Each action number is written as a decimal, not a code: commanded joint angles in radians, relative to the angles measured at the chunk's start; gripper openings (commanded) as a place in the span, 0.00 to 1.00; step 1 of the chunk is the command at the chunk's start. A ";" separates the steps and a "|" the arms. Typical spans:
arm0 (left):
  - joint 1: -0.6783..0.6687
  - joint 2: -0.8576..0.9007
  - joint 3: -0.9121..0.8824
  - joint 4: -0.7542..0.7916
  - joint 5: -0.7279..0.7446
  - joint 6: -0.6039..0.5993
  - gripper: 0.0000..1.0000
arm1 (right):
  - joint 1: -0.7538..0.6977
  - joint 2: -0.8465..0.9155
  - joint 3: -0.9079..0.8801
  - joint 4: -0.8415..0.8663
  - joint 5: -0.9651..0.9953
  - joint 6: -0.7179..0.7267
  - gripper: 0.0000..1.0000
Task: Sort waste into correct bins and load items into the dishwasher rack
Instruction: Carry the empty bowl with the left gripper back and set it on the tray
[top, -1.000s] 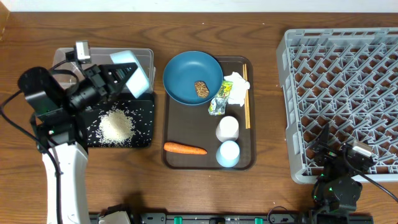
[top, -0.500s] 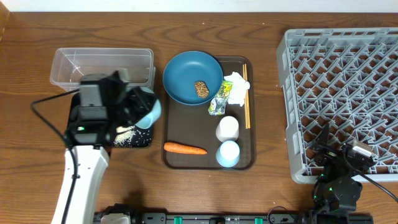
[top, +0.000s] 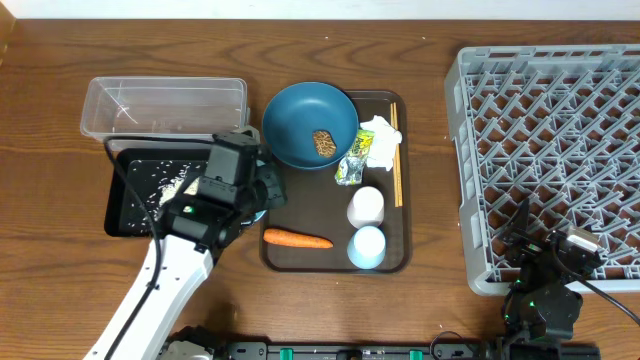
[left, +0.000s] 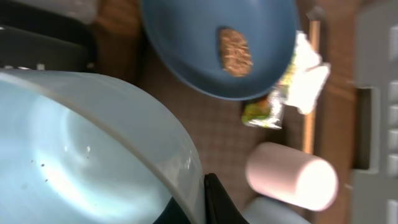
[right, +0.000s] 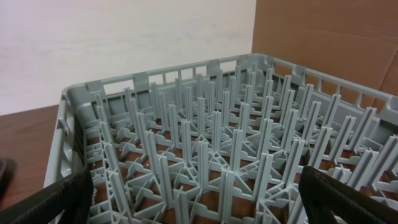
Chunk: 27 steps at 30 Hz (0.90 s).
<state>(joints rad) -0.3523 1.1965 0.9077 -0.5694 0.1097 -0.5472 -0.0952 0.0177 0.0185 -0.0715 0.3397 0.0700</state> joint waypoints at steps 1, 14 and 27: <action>-0.007 0.047 0.020 0.006 -0.104 0.039 0.06 | -0.003 -0.002 0.006 -0.015 -0.007 -0.004 0.99; -0.133 0.230 0.020 0.044 -0.124 0.139 0.06 | -0.003 -0.002 0.006 -0.015 -0.007 -0.003 0.99; -0.267 0.295 0.018 0.067 -0.290 0.123 0.06 | -0.003 -0.002 0.006 -0.015 -0.007 -0.004 0.99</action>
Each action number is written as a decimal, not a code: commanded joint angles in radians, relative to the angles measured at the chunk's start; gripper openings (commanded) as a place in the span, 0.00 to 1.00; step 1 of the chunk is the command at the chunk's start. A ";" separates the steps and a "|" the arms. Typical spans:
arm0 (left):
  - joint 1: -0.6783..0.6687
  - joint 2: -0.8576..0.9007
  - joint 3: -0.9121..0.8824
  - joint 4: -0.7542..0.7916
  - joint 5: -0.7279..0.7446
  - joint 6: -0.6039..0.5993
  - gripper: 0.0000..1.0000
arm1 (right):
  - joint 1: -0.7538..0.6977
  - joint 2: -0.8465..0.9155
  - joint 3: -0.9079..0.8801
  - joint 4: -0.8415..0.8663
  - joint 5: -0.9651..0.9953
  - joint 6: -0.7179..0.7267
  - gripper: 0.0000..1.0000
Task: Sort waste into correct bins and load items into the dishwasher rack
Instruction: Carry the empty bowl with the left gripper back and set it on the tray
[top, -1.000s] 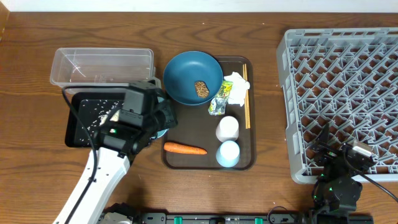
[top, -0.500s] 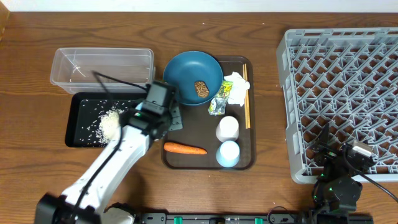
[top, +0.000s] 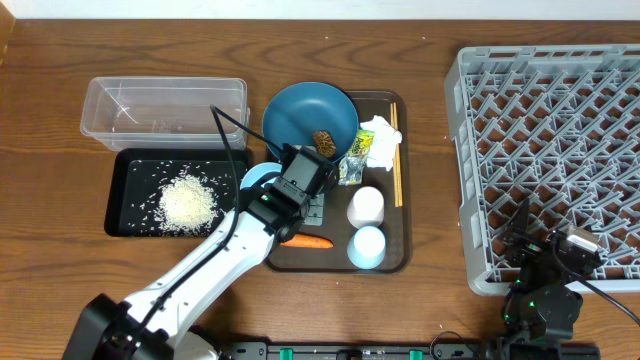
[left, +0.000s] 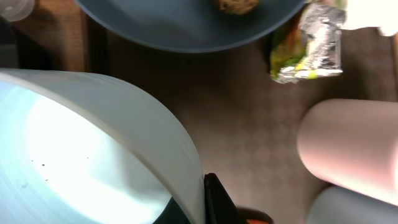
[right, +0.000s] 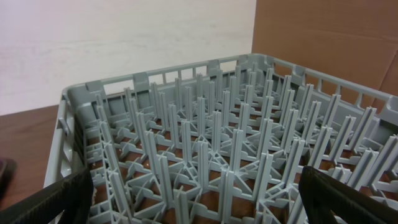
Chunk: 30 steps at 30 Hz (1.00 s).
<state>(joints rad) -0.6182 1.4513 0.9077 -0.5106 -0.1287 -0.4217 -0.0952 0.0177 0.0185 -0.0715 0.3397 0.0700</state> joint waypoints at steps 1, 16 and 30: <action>-0.002 0.054 0.018 0.015 -0.040 -0.008 0.06 | -0.003 -0.002 0.006 -0.015 -0.007 -0.004 0.99; -0.069 0.119 0.018 0.105 0.020 -0.025 0.06 | -0.003 -0.002 0.006 -0.015 -0.007 -0.003 0.99; -0.069 0.192 0.018 0.140 0.066 -0.081 0.06 | -0.003 -0.002 0.006 -0.015 -0.007 -0.003 0.99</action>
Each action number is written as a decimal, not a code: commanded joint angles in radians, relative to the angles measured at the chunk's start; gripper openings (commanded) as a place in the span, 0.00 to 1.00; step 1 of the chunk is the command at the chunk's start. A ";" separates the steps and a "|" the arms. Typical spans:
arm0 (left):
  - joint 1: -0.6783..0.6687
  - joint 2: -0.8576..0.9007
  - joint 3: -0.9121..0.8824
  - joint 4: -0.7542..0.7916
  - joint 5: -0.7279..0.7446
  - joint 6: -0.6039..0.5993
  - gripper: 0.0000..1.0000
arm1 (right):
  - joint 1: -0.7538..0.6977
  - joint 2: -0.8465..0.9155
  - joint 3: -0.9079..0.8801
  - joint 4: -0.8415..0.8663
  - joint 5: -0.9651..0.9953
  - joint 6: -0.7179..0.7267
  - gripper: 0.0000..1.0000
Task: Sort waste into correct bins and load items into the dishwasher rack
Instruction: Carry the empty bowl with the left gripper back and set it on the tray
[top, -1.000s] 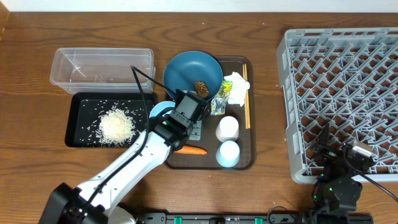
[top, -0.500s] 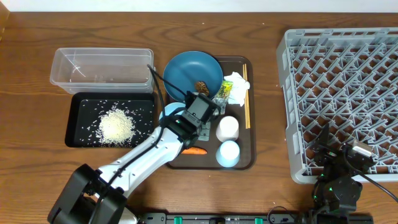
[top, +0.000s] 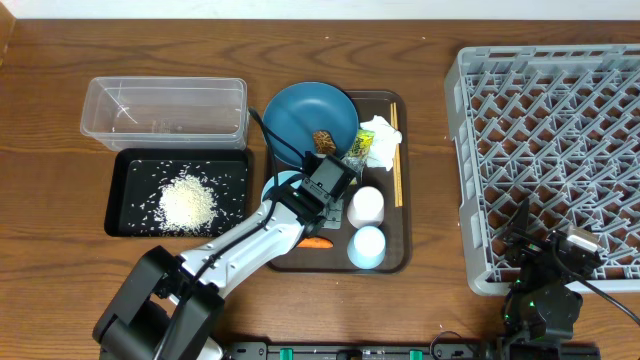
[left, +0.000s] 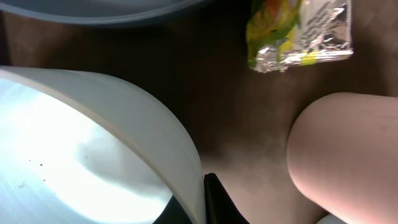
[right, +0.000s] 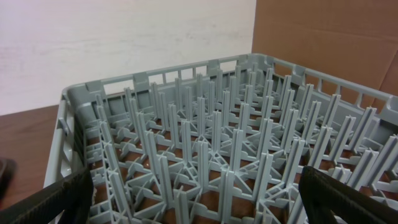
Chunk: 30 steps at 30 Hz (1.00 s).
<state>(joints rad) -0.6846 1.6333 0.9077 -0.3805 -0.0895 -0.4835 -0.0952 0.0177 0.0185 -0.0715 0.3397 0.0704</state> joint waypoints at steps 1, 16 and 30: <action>-0.002 0.010 0.018 0.012 0.030 -0.020 0.06 | -0.003 -0.002 0.006 -0.015 -0.007 -0.004 0.99; -0.002 0.010 0.018 0.013 0.029 -0.019 0.17 | -0.003 -0.002 0.006 -0.015 -0.007 -0.004 0.99; -0.002 -0.078 0.024 0.015 0.030 -0.019 0.50 | -0.003 -0.002 0.006 -0.015 -0.007 -0.004 0.99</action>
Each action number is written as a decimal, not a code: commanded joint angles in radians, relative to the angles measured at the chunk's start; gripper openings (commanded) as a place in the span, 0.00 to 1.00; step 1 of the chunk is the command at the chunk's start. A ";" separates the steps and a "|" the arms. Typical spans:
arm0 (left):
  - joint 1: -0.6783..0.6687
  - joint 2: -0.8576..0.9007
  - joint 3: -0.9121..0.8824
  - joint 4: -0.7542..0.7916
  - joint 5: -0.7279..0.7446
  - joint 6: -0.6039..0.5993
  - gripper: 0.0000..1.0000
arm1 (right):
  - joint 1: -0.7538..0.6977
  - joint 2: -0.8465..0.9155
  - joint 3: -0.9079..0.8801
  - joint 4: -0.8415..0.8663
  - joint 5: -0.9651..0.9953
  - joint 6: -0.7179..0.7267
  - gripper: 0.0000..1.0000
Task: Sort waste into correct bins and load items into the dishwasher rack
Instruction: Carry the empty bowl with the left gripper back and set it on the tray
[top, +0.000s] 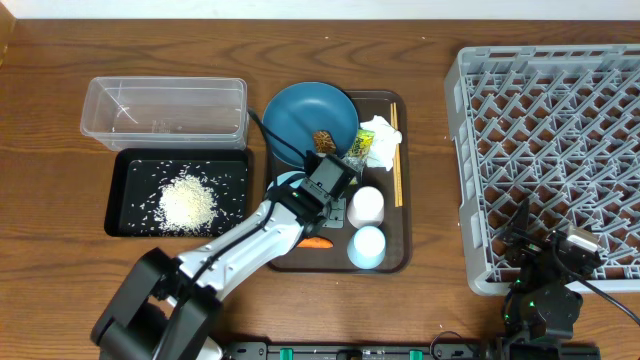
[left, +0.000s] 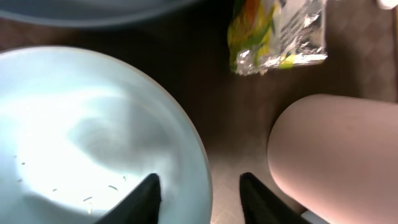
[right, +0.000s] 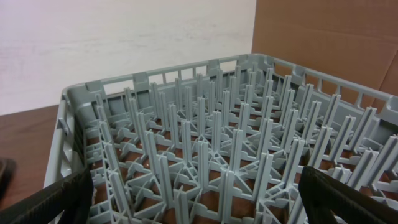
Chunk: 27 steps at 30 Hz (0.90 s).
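Observation:
The light blue bowl lies on the brown tray, left of the white cup. My left gripper is open, its two fingers standing either side of the bowl's rim; in the overhead view the left gripper covers most of the bowl. The dark blue bowl holds a food scrap. A carrot, a light blue cup, a wrapper, a napkin and chopsticks also lie on the tray. My right gripper is open by the grey rack.
A clear plastic container stands at the back left. In front of it is a black tray with a heap of rice. The dishwasher rack fills the right side of the table.
My left gripper has opened and let go of the light blue bowl, which now lies flat on the brown tray. The right arm has not moved.
My left gripper was shut on the light blue bowl next to the black rice tray. Then it held the bowl over the brown tray's left part, then low beside the white cup. Now the bowl lies there, released.

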<state>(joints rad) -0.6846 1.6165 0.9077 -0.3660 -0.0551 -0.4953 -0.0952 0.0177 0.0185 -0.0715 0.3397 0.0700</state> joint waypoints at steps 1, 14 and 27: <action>-0.002 -0.088 0.024 0.000 -0.005 -0.007 0.53 | -0.003 -0.002 0.006 -0.015 -0.007 -0.004 0.99; 0.040 -0.400 0.030 -0.069 0.017 0.044 0.70 | -0.003 -0.002 0.006 -0.015 -0.007 -0.004 0.99; 0.230 -0.285 0.412 -0.423 0.365 0.156 0.88 | -0.003 -0.002 0.006 -0.015 -0.007 -0.003 0.99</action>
<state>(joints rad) -0.4866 1.2583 1.1809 -0.6876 0.2344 -0.4244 -0.0952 0.0177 0.0185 -0.0715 0.3397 0.0700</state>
